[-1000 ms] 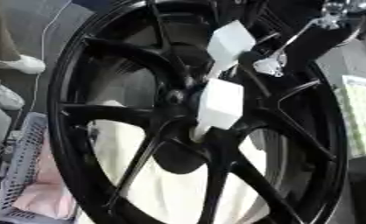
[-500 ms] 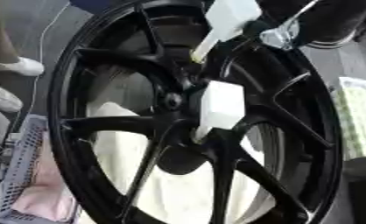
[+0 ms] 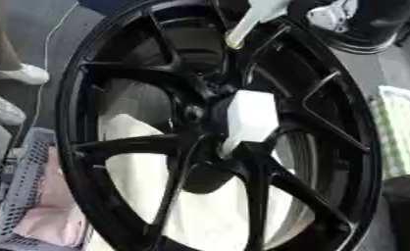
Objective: Pull the pin out of the wheel hub.
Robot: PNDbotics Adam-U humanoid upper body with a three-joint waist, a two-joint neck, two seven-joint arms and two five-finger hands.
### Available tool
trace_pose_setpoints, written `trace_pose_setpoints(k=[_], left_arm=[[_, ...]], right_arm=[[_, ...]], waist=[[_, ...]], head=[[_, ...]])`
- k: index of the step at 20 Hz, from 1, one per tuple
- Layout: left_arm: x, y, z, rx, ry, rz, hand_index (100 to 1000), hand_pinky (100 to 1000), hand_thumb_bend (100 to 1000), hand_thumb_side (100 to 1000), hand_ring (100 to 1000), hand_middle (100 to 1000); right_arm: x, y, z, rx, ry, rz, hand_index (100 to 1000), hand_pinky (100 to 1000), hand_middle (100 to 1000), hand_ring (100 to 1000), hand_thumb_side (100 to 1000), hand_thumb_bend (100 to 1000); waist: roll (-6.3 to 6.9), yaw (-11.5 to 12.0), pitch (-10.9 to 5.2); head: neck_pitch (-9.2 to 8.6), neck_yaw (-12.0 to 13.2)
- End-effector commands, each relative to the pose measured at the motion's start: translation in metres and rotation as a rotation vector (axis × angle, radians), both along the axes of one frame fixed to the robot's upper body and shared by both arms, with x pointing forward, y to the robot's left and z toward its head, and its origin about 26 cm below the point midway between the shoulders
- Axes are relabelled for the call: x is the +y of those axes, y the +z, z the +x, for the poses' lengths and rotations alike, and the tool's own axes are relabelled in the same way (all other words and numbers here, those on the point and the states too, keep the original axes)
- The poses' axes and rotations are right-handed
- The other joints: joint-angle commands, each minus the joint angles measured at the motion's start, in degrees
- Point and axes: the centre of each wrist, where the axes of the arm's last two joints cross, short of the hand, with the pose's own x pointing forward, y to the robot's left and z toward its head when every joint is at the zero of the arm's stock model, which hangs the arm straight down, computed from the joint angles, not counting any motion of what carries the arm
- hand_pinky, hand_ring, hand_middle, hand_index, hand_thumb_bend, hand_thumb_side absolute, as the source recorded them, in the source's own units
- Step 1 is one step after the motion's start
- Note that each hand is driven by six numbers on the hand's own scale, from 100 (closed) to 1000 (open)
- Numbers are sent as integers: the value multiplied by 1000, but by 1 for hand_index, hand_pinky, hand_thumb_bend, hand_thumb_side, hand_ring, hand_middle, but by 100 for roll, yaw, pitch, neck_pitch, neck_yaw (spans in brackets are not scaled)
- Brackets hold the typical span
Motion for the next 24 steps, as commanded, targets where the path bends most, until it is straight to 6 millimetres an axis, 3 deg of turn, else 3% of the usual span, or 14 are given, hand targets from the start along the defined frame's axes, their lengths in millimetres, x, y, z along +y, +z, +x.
trace_pose_setpoints(k=[1,9,13,21,24], left_arm=[[3,8,-4,-28,8,8,809,659,100,753,591,578],[9,4,-5,-26,43,-6,810,661,100,745,593,580],[12,1,-7,-20,61,-14,809,662,100,743,593,581],[17,-7,-9,-6,100,-37,809,664,100,742,594,581],[17,-8,-10,-4,107,-43,809,665,100,743,594,581]], right_arm=[[-22,17,-13,-98,-128,31,374,753,277,647,100,100],[-92,20,3,-162,-464,211,371,746,262,609,100,100],[-128,9,14,-162,-614,266,372,744,260,603,100,100],[-199,-39,32,-149,-934,369,379,737,258,576,100,100],[-224,-64,34,-145,-1060,394,404,747,297,610,100,100]], waist=[[61,-61,-202],[303,-520,-262],[437,-803,-312],[671,-1239,-359],[727,-1311,-366]], head=[[27,90],[110,375],[174,548],[269,833],[291,884]])
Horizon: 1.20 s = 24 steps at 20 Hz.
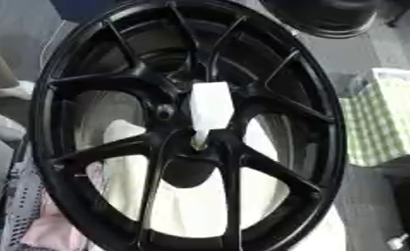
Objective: Pull the pin out of the wheel hub.
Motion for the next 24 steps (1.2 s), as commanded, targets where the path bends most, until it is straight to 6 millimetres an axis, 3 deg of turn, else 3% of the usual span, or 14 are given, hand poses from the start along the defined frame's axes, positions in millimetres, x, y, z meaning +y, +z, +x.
trace_pose_setpoints(k=[1,5,7,9,10,11,12,13,16,19,24], left_arm=[[2,6,-4,-25,15,1,809,665,100,743,594,581],[2,5,-4,-23,16,-3,809,665,100,742,594,581],[1,5,-4,-24,14,-4,809,666,100,742,594,581],[1,4,-3,-22,11,-5,809,666,100,742,594,581],[1,4,-3,-21,10,-6,809,667,100,743,594,581],[0,4,-4,-19,8,-6,809,667,100,744,594,582],[0,3,-4,-17,6,-7,809,667,100,744,594,582],[0,3,-4,-15,5,-7,810,667,100,744,595,582],[-1,3,-3,-13,2,-7,810,667,100,743,595,582],[-1,3,-3,-14,-1,-7,809,668,100,743,595,582],[-1,2,-4,-11,-1,-9,809,669,100,743,600,583]], right_arm=[[-26,-5,-6,-36,-145,3,412,749,309,616,100,100],[-48,-43,-8,7,-259,77,566,777,492,715,100,100],[-54,-58,-12,28,-291,122,704,811,665,793,100,161],[-60,-73,-17,66,-313,181,835,851,812,884,100,100],[-62,-80,-20,88,-319,212,844,854,822,892,100,100],[-64,-84,-24,107,-326,241,898,884,887,952,100,100],[-66,-88,-28,120,-332,265,915,893,904,969,111,100],[-68,-91,-32,127,-336,284,930,900,922,986,180,100],[-68,-92,-38,110,-332,316,934,895,923,981,223,100],[-68,-92,-39,77,-322,325,932,892,920,975,118,100],[-64,-89,-39,19,-301,315,919,884,901,960,100,100]], waist=[[34,-56,-161],[79,-66,-171],[92,-46,-178],[100,-22,-186],[101,-9,-190],[100,1,-195],[99,9,-199],[99,16,-204],[100,7,-215],[105,-7,-227],[104,-11,-252]], head=[[20,73],[33,77],[32,60],[21,38],[21,20],[32,5],[45,-11],[56,-28],[71,-50],[76,-50],[71,-62]])
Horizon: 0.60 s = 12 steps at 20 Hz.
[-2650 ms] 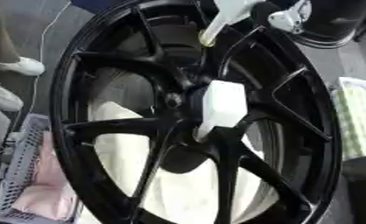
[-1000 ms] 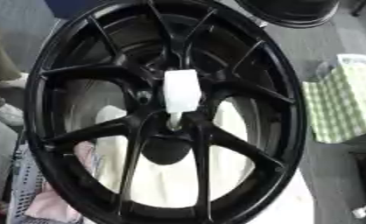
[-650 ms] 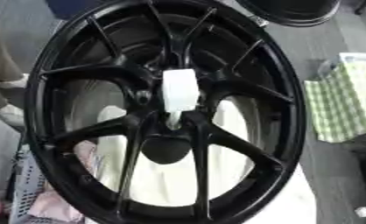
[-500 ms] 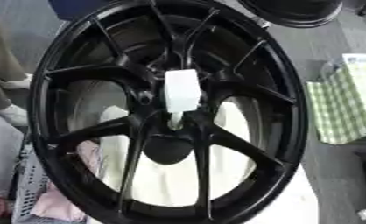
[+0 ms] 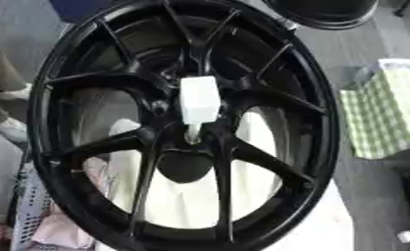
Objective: Pull the pin out of the wheel hub.
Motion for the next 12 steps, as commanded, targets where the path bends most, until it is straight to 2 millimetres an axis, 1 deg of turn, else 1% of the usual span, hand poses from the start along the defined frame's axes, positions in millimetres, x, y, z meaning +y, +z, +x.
trace_pose_setpoints(k=[1,3,5,8,9,10,11,12], left_arm=[[0,6,-3,-19,-9,8,809,669,100,742,603,583],[0,6,-3,-18,-10,7,809,669,100,743,605,583],[0,6,-3,-16,-10,6,809,669,100,743,605,583],[-1,6,-3,-17,-14,6,809,669,100,742,606,583],[-1,6,-3,-17,-15,5,809,669,100,742,606,583],[-1,6,-3,-18,-16,5,809,669,100,741,606,584],[-1,6,-3,-18,-17,5,809,669,100,741,607,584],[-2,6,-3,-19,-18,5,809,669,100,740,607,584]], right_arm=[[3,20,-2,-63,9,-54,917,884,901,960,100,100],[4,21,-1,-77,13,-58,916,885,901,960,100,100],[7,24,-1,-97,21,-69,899,872,875,934,100,100],[17,33,0,-162,56,-113,852,832,794,845,100,100],[21,35,0,-182,68,-129,852,832,794,845,100,100],[27,40,1,-214,87,-152,822,809,744,779,100,100],[34,44,2,-246,111,-177,814,803,727,758,140,100],[40,48,2,-277,136,-201,808,797,712,746,265,100]], waist=[[12,-13,-164],[6,-12,-172],[-1,-10,-178],[-7,6,-188],[-6,10,-190],[-5,24,-198],[-3,33,-202],[0,43,-205]], head=[[-3,-21],[-3,-30],[-10,-26],[-31,-13],[-36,-10],[-35,-22],[-39,-26],[-43,-29]])
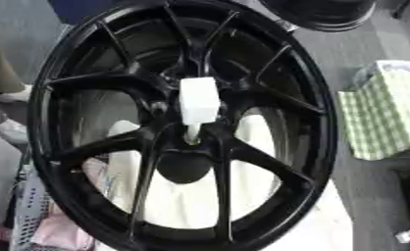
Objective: Pull the pin out of the wheel hub.
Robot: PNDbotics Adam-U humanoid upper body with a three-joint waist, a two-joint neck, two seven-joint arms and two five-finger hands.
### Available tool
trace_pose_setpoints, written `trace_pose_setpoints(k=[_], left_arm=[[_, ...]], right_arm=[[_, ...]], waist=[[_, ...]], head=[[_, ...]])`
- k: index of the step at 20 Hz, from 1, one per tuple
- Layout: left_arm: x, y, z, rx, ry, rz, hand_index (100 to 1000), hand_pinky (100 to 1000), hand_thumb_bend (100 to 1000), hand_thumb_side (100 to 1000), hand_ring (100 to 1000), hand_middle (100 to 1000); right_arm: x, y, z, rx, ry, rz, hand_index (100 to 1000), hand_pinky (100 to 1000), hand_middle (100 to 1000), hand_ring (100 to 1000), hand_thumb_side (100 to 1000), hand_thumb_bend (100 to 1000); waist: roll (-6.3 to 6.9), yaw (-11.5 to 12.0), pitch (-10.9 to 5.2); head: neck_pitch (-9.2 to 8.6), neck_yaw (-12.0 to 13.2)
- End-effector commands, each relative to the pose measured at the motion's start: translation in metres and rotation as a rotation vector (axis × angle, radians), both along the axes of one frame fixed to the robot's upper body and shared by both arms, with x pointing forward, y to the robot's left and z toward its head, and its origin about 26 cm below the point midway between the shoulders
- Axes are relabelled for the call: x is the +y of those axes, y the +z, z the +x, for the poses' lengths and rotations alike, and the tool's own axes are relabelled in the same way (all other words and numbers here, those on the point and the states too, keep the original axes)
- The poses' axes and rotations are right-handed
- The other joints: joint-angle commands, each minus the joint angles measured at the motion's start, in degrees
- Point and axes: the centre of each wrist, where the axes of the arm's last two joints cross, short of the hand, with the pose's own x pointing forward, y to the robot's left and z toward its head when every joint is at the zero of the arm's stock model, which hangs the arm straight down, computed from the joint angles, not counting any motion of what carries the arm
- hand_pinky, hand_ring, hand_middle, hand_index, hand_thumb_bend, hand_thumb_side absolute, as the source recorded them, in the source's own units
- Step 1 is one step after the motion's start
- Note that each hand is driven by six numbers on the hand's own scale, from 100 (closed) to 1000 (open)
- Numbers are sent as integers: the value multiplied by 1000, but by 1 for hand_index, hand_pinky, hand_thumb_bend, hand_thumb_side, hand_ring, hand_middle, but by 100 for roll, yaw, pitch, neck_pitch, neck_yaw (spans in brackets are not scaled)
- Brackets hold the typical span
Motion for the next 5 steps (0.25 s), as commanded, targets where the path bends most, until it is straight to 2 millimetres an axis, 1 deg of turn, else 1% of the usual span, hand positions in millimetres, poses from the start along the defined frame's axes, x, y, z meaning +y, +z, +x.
trace_pose_setpoints(k=[1,2,5], left_arm=[[-2,7,-2,-24,-13,8,809,669,100,740,607,584],[-2,7,-2,-24,-14,8,809,670,100,740,607,584],[-2,7,-2,-27,-16,5,809,670,100,739,608,584]], right_arm=[[21,27,-2,-116,72,-106,805,793,703,736,366,100],[28,31,-3,-149,99,-124,804,790,698,730,394,100],[49,40,-4,-247,181,-151,798,777,678,706,415,100]], waist=[[19,11,-176],[23,22,-175],[42,71,-163]], head=[[-46,-28],[-54,-34],[-56,-26]])
